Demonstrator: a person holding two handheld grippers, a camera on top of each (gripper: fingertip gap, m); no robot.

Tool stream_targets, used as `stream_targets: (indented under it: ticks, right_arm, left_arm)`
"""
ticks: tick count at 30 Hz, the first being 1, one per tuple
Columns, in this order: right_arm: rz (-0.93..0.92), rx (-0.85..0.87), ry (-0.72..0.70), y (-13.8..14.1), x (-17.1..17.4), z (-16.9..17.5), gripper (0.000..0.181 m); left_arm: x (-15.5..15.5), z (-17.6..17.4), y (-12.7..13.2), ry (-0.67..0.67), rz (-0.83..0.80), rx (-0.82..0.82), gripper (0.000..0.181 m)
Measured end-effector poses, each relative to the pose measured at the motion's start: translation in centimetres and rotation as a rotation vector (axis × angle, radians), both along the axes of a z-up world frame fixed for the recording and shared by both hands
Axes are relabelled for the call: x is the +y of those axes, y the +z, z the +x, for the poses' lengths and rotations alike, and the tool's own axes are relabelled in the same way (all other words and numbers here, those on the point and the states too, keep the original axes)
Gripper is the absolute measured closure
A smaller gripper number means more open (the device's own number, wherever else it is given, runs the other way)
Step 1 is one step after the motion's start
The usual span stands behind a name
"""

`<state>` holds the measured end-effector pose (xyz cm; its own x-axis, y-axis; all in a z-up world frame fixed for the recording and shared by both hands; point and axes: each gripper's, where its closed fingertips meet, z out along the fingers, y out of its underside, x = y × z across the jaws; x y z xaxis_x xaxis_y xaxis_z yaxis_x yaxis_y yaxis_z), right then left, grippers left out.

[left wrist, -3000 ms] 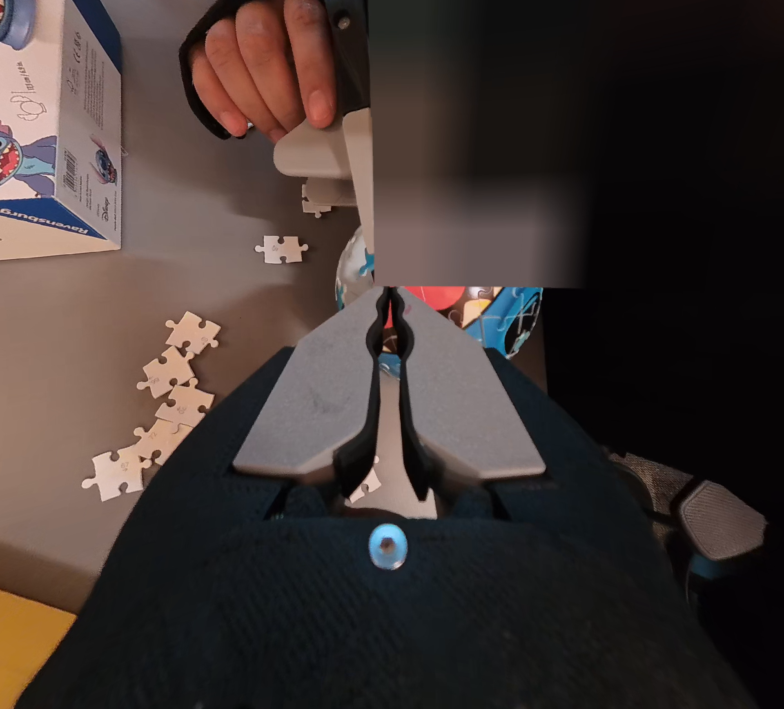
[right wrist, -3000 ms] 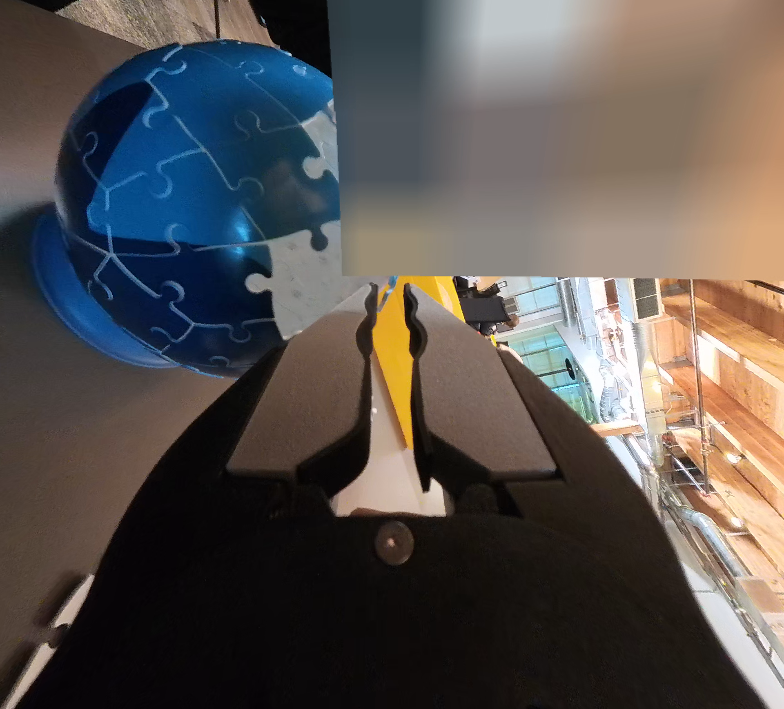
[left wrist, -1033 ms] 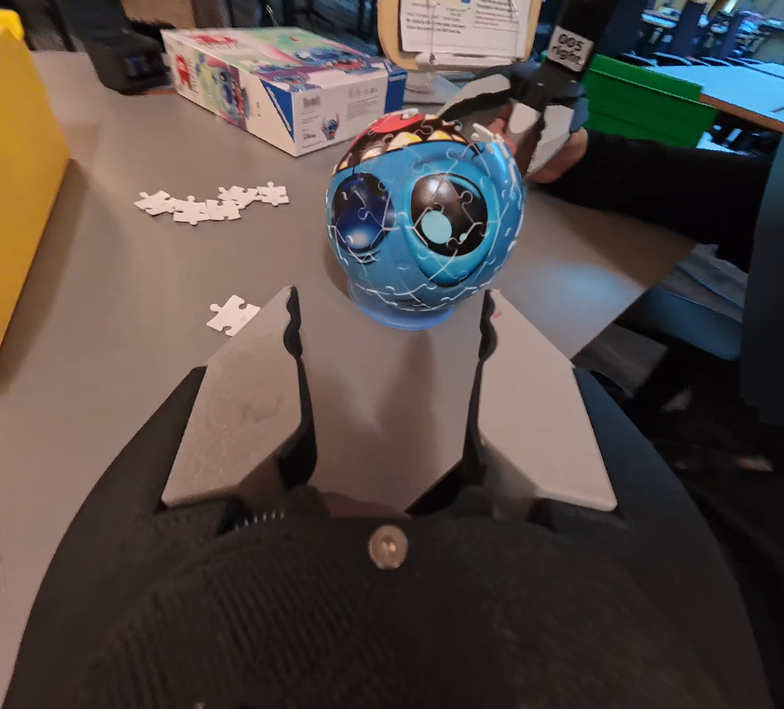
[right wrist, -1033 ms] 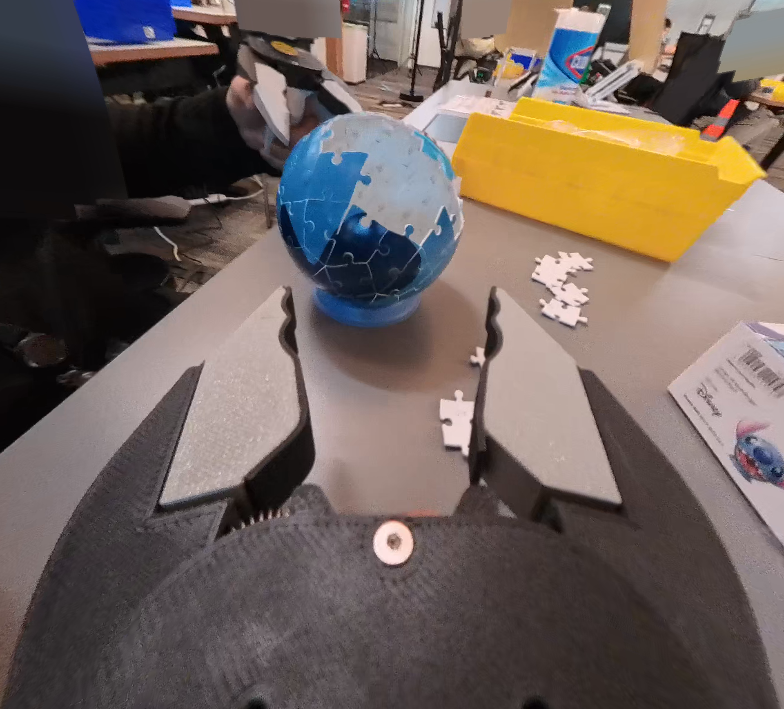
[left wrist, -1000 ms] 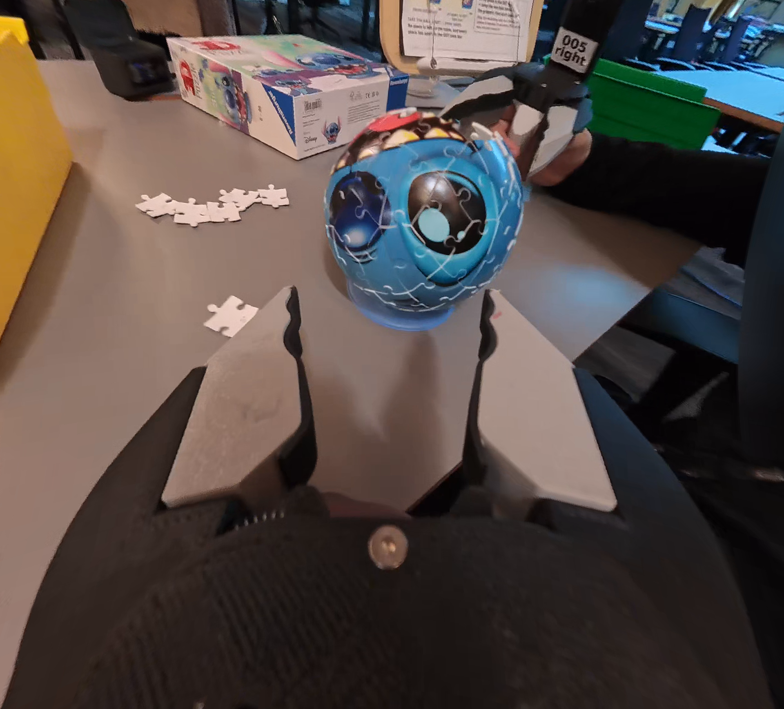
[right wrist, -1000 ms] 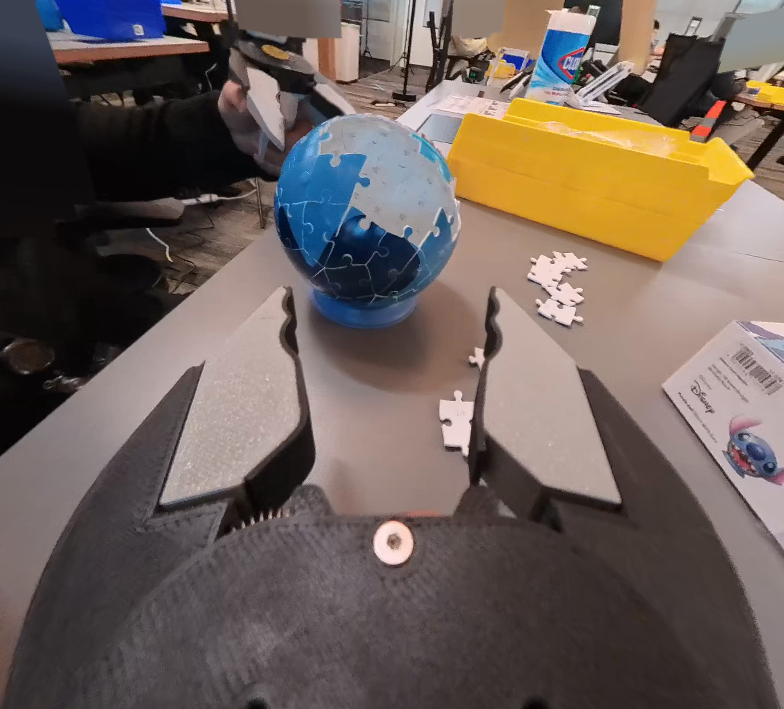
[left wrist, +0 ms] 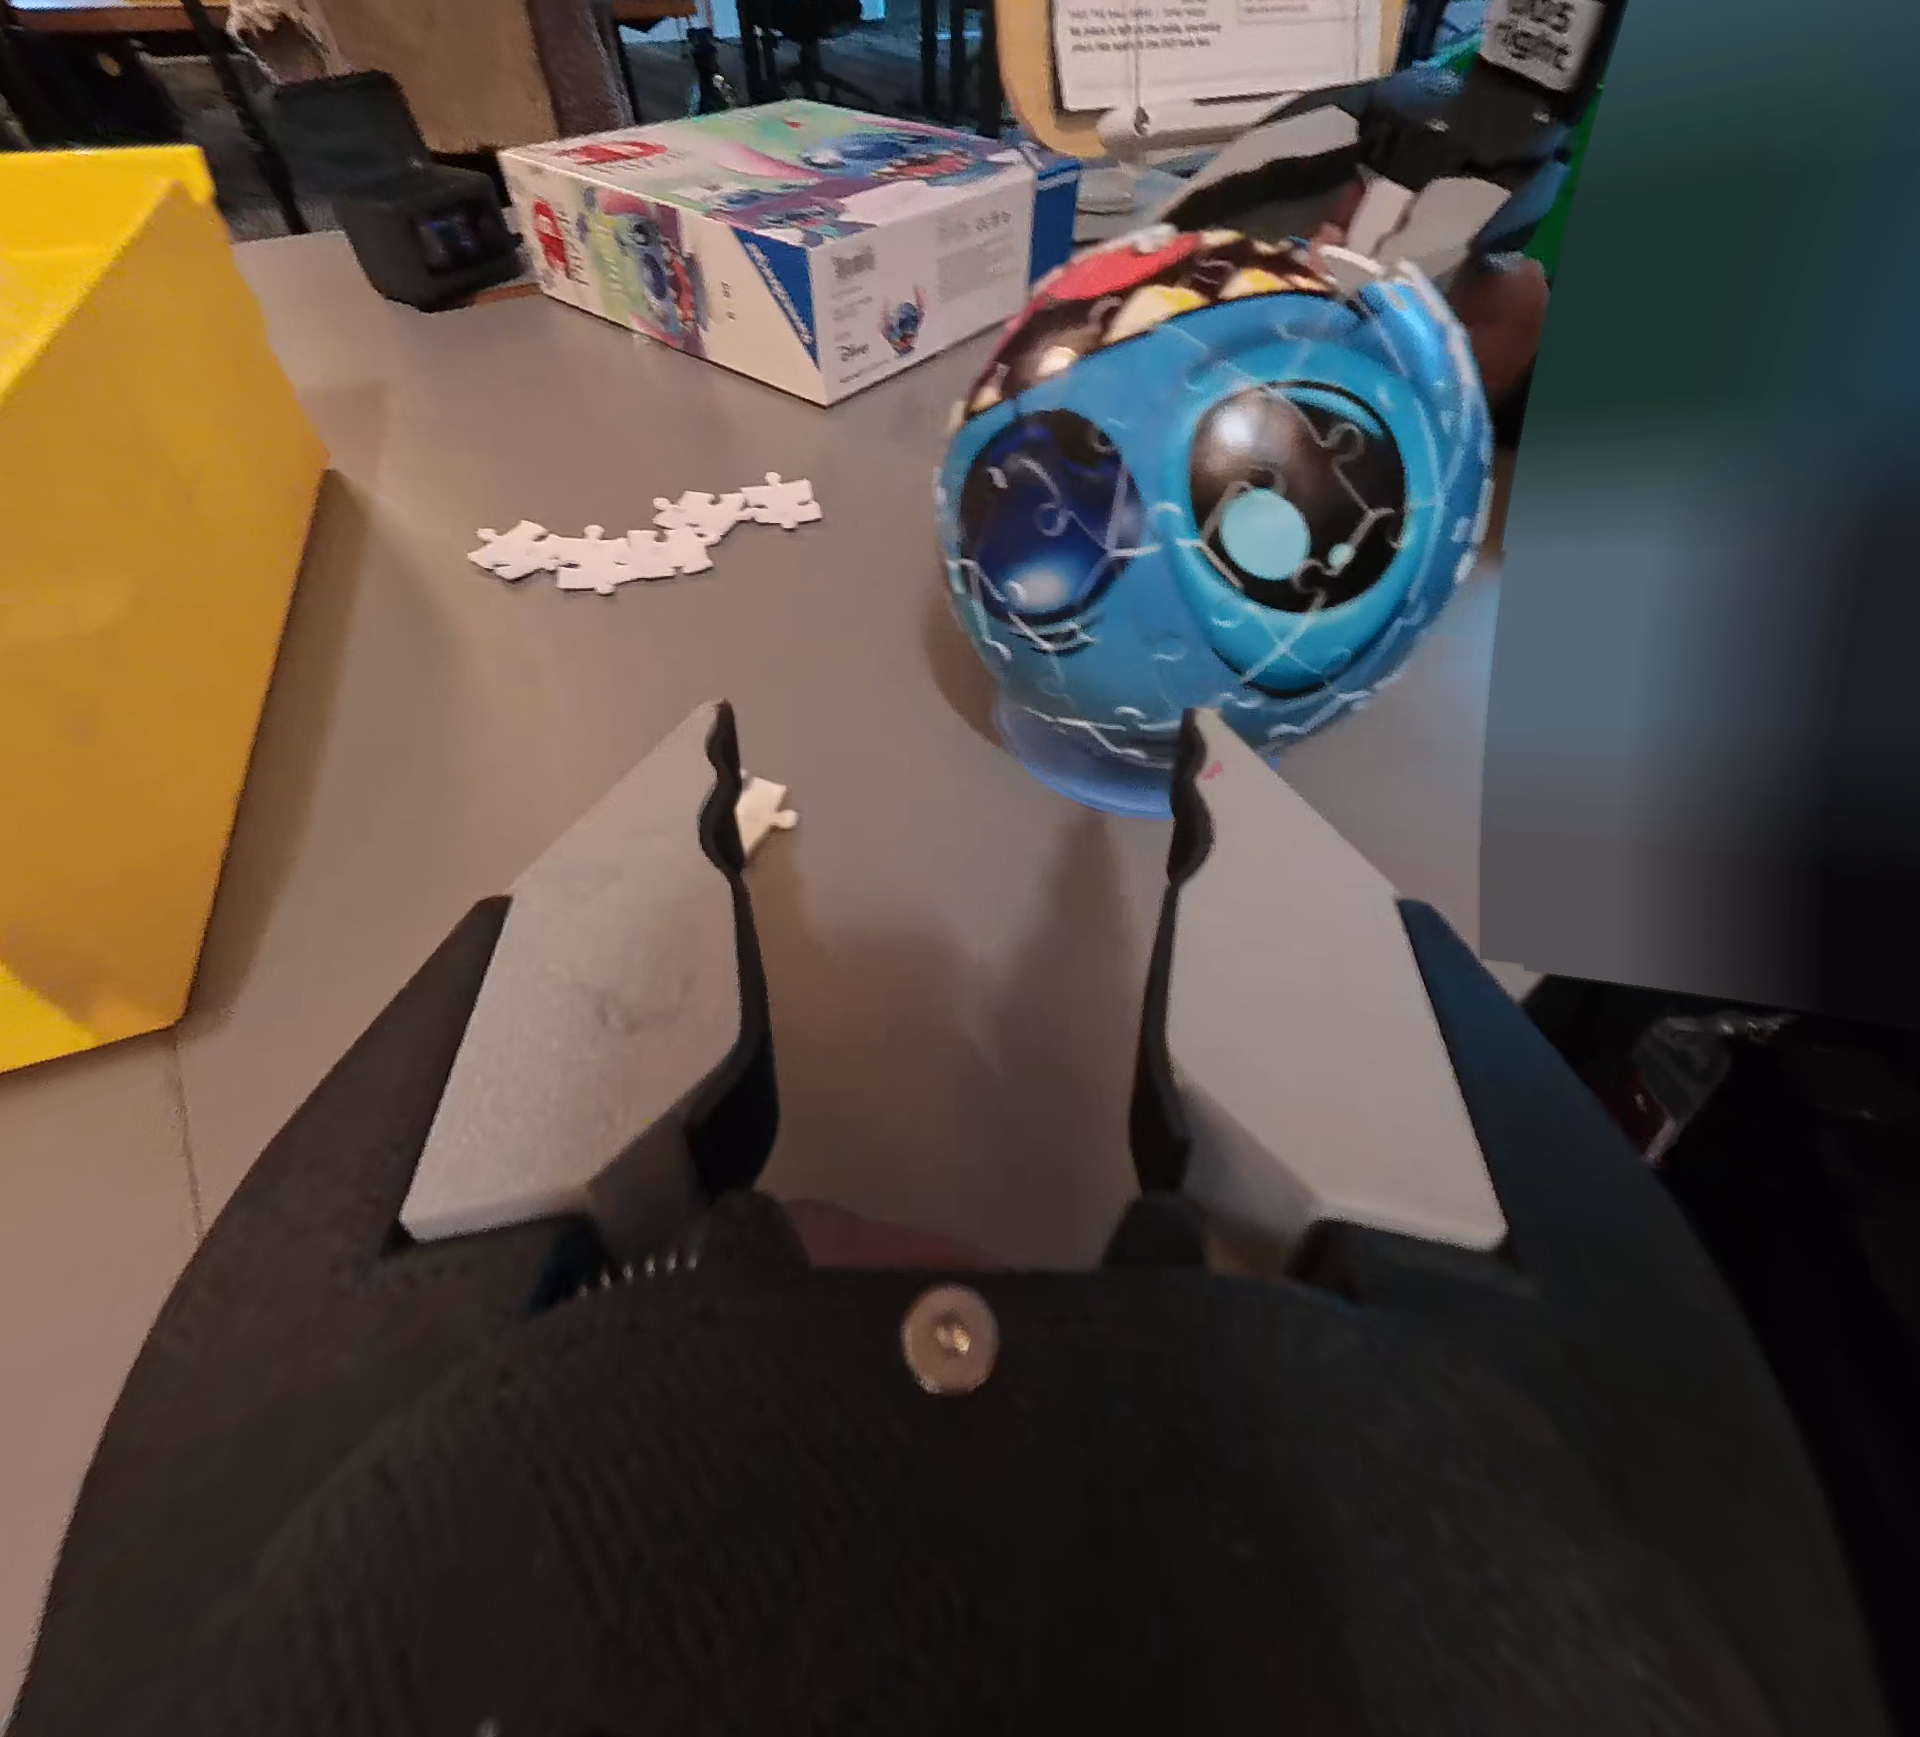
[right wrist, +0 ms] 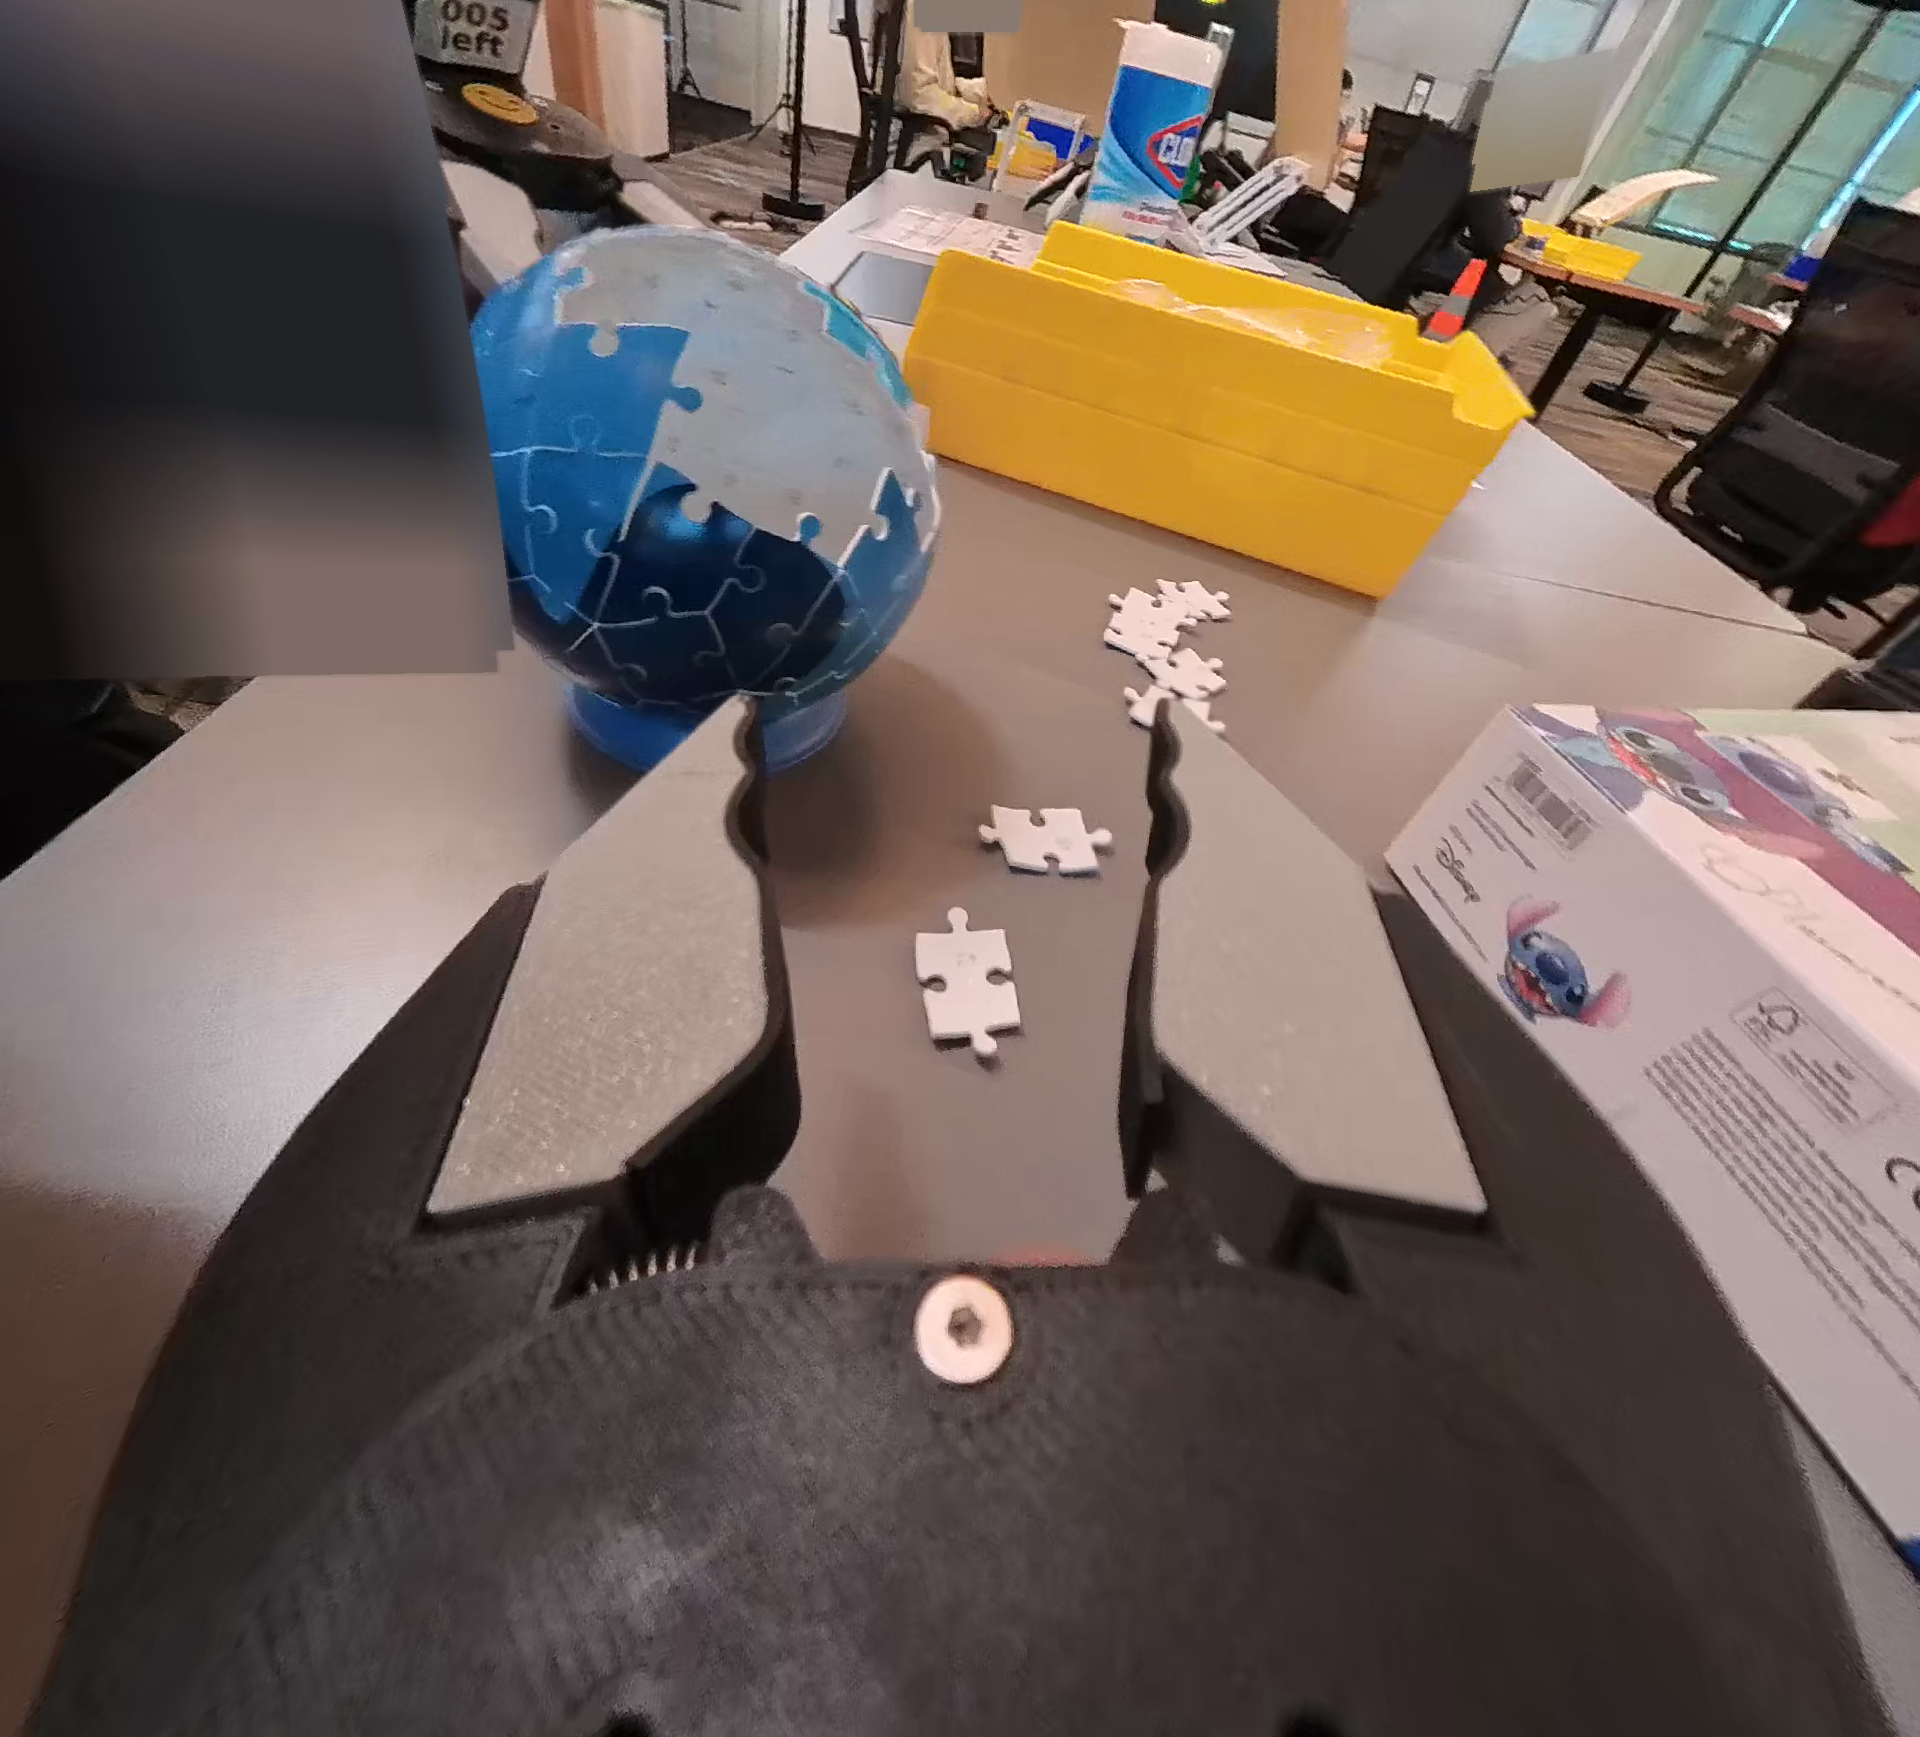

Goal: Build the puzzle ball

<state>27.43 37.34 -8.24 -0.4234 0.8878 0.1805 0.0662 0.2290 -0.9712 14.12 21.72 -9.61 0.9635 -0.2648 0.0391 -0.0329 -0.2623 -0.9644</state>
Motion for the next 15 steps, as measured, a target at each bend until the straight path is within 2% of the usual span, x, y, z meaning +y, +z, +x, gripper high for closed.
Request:
stream_targets:
  ticks: [4,10,15]
  right_arm:
    - [0.013,-0.024,-0.038,-0.4,0.7,0.0,0.114]
    - [0.036,-0.036,0.001,-0.7,-0.1,0.3,0.113]
    - [0.048,-0.040,0.055,-0.9,-1.0,0.7,0.105]
  left_arm:
    - [0.9,-0.5,-0.3,-0.003,-0.028,-0.023,0.097]
    - [0.4,-1.2,-0.8,-0.008,-0.039,0.076,0.096]
    - [-0.2,-0.7,-0.5,-0.087,-0.030,-0.007,0.093]
